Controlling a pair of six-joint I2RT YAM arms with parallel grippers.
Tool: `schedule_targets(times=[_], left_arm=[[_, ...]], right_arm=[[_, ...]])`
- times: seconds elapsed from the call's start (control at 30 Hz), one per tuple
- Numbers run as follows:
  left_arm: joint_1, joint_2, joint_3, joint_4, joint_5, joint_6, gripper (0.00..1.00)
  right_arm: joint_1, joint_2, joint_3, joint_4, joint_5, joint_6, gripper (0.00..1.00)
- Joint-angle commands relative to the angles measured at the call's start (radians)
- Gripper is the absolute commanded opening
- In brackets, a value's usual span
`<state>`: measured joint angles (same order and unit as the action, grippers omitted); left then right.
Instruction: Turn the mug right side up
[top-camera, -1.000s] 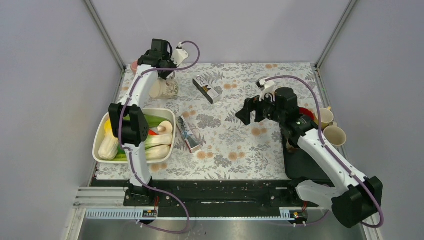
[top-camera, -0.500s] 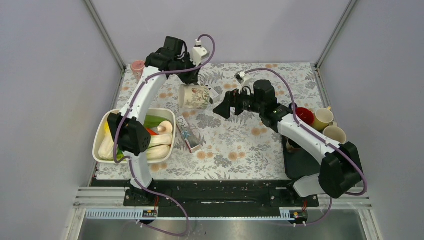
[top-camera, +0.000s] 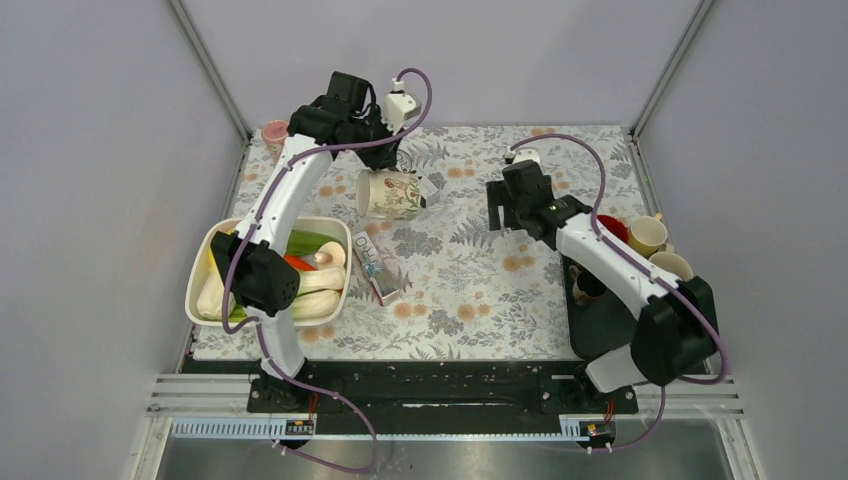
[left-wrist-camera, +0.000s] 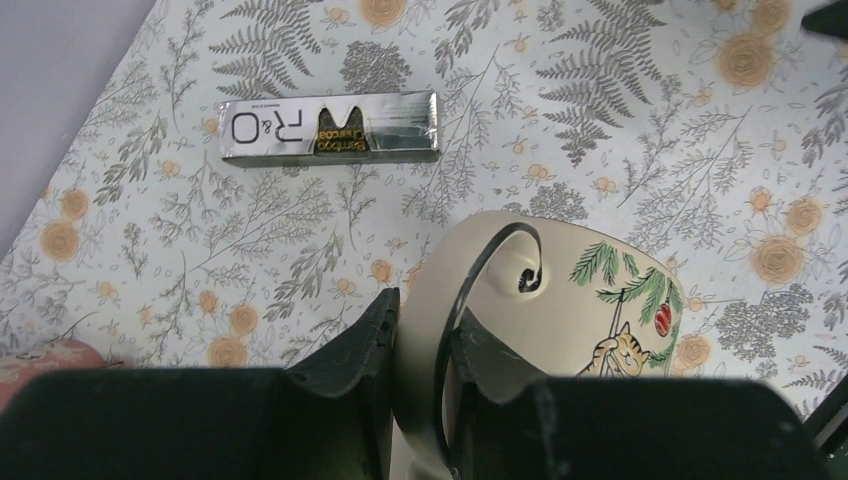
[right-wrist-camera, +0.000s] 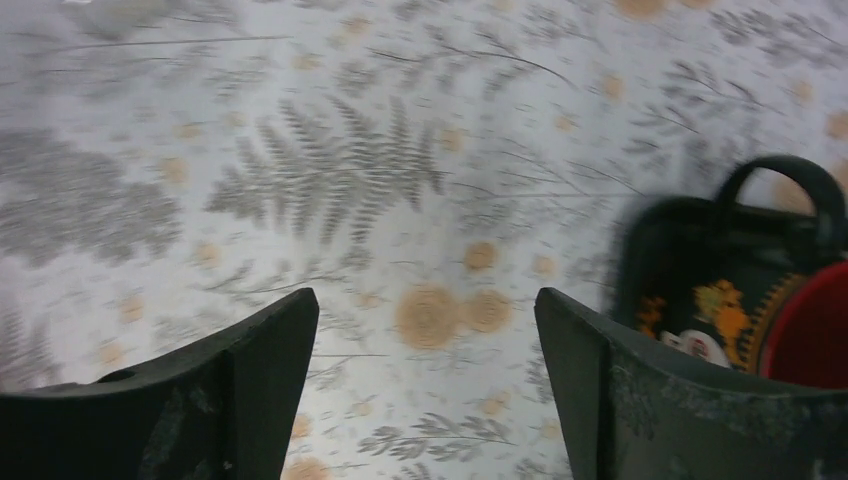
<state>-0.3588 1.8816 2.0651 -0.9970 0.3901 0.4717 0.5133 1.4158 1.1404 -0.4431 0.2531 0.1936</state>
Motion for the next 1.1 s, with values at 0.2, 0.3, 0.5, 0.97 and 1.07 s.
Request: schedule_targets(times=[0.2, 0.3, 0.5, 0.97, 1.07], left_arm=[[0.014, -0.121, -0.042, 0.088, -0.033, 0.017, 0.00], [0.017, -0.126, -0.051, 0.088, -0.027, 0.023, 0.00], [0.020, -0.118, -0.056, 0.087, -0.015, 0.025, 0.00], [0.023, -0.122, -0.061, 0.088, 0.001, 0.028, 0.00], [0.024, -0.122, -0.061, 0.088, 0.003, 0.026, 0.00]], right_arm=[[-0.154, 0.323, 0.204, -0.273, 0.336, 0.024, 0.70], [-0.190, 0.361, 0.213, -0.286, 0.319, 0.046, 0.69], [-0.260, 0.418, 0.212, -0.289, 0.204, 0.057, 0.67], [-0.327, 0.543, 0.259, -0.319, 0.115, 0.041, 0.57], [-0.339, 0.582, 0.273, -0.338, 0.109, 0.033, 0.57]])
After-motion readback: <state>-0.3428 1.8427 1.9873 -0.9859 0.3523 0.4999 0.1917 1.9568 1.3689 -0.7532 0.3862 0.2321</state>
